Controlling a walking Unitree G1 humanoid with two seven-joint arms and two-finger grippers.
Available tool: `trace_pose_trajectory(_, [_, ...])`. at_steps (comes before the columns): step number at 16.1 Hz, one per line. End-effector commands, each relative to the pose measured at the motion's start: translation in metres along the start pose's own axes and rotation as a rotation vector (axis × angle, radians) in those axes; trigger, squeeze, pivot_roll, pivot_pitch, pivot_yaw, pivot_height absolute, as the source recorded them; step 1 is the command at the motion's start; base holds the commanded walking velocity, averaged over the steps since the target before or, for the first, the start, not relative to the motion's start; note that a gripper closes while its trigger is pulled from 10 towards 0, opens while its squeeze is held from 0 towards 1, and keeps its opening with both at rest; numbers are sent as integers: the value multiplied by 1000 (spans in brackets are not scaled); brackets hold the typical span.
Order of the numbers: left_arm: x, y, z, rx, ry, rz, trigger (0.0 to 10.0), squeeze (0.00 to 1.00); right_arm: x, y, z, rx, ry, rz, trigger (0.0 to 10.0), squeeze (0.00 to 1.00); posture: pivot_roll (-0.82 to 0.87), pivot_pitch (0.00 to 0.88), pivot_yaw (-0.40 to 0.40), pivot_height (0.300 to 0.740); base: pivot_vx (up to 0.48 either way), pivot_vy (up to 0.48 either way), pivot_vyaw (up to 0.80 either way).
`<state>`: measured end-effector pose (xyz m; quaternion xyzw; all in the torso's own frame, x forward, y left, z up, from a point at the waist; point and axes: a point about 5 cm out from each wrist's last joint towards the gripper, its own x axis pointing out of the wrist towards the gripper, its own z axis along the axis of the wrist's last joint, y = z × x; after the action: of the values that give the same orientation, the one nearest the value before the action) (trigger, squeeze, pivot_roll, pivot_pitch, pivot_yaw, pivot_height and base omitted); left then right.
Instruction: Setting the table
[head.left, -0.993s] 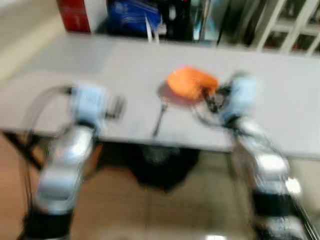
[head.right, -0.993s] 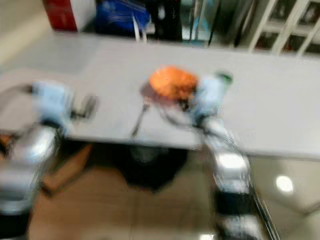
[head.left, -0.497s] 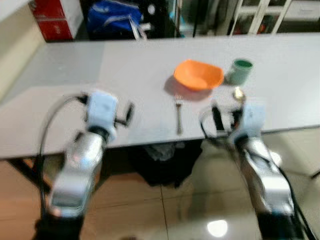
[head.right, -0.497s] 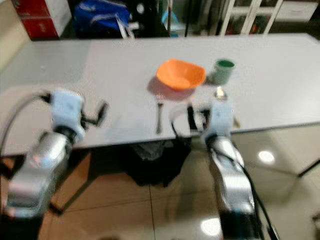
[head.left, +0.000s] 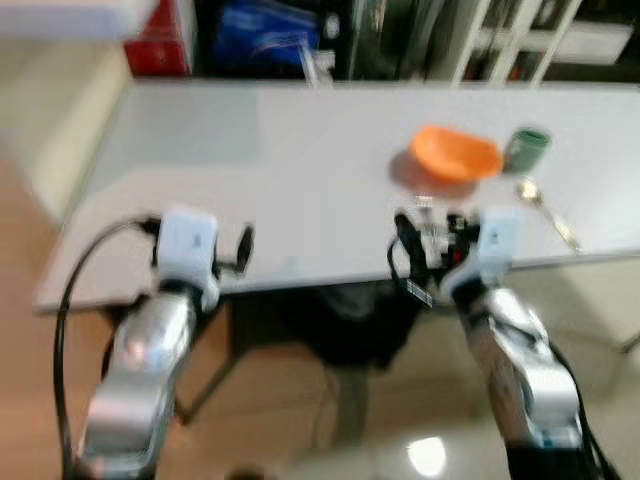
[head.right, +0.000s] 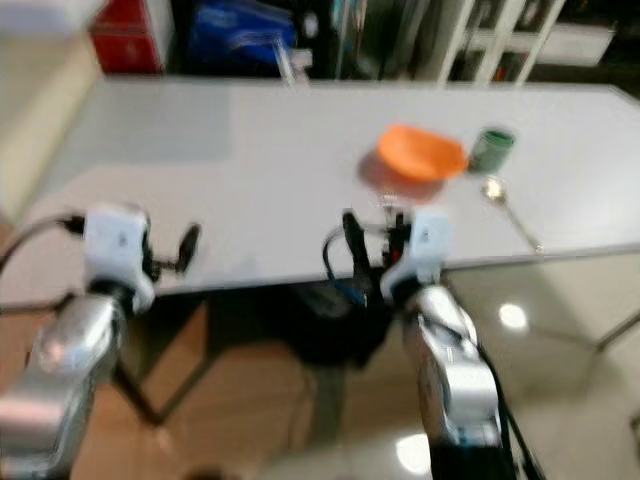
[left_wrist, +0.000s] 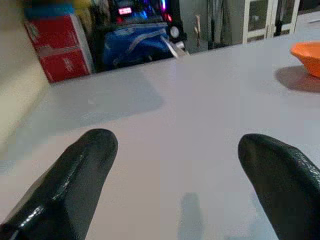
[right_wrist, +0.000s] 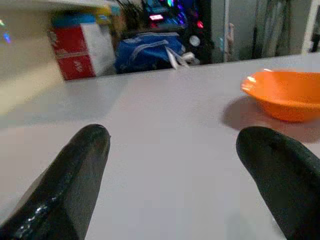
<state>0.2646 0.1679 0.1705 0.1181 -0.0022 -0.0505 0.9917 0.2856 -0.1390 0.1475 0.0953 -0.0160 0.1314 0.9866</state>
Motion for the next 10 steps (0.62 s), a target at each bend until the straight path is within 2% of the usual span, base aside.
trace_pose_trajectory(1, [1,5,2,3,-8,14,10000,0,4,1,2,19,-18,-1,10000,0,47,0,-54,740,0,480,0])
trace_pose_trajectory(2, [0,6,1,-1,0,10,10000,0,0,1,2,-4,-27,-12,10000,0,39,0,-23,740,0,480,0])
trace_pose_trajectory(4, [1,5,1,29,15,-35,10000,0,-3,1,4,-17,-30,-35,10000,0,48,0,-13,740,0,480,0])
trace_pose_trajectory(6, [-1,6,-1,50,28,-35,10000,0,-1,1,-1,21,-16,-39,10000,0,68,0,-48,740,0,480,0])
trace_pose_trajectory(7, [-4,8,5,65,6,-36,10000,0,2,4,3,44,-20,-16,10000,0,81,0,-65,740,0,480,0])
trace_pose_trajectory(8, [-2,10,9,38,3,-4,10000,0,7,4,7,31,-31,13,10000,0,89,0,-56,740,0,480,0])
trace_pose_trajectory(9, [-2,9,3,10,28,11,10000,0,6,2,0,28,-10,12,10000,0,74,0,-60,740,0,480,0])
trace_pose_trajectory(10, [-4,7,0,0,38,-9,10000,0,4,1,-2,7,-1,0,10000,333,67,0,-58,740,0,480,0])
